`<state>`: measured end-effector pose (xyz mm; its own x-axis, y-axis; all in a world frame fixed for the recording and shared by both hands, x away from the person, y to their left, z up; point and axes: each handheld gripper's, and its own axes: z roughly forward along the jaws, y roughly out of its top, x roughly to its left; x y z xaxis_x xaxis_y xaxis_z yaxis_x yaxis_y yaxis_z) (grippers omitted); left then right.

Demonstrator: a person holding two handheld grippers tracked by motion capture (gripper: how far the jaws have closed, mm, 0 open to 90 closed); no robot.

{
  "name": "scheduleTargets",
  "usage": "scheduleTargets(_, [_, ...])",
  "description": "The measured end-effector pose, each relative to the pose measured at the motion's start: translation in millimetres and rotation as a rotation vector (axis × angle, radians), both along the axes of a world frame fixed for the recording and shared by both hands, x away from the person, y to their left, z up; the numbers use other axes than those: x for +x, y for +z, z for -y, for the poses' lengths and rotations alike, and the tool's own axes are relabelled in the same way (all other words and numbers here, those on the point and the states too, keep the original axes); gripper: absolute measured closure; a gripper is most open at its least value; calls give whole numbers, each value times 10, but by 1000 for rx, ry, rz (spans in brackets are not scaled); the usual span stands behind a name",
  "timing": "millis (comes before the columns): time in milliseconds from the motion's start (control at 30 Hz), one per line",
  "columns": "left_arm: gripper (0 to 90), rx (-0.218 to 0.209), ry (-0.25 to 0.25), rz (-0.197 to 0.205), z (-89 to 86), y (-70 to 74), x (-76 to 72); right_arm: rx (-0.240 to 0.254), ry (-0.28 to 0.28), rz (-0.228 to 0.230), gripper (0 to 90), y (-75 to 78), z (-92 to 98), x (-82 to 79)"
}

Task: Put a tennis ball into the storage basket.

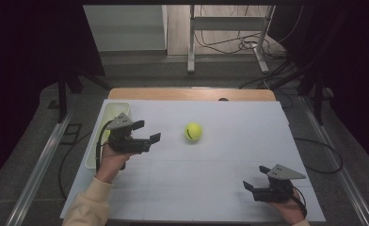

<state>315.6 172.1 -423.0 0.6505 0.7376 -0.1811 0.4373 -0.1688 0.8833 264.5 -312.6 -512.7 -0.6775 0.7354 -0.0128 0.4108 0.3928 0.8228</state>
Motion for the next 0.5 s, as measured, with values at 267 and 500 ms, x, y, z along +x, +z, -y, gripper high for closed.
scheduleTargets(267, [148, 10, -11, -5, 77, -11, 18, -1, 4, 4, 130, 2, -2, 3])
scheduleTargets(500, [147, 27, -23, -15, 179, -36, 63, 4, 2, 1, 130, 4, 1, -3])
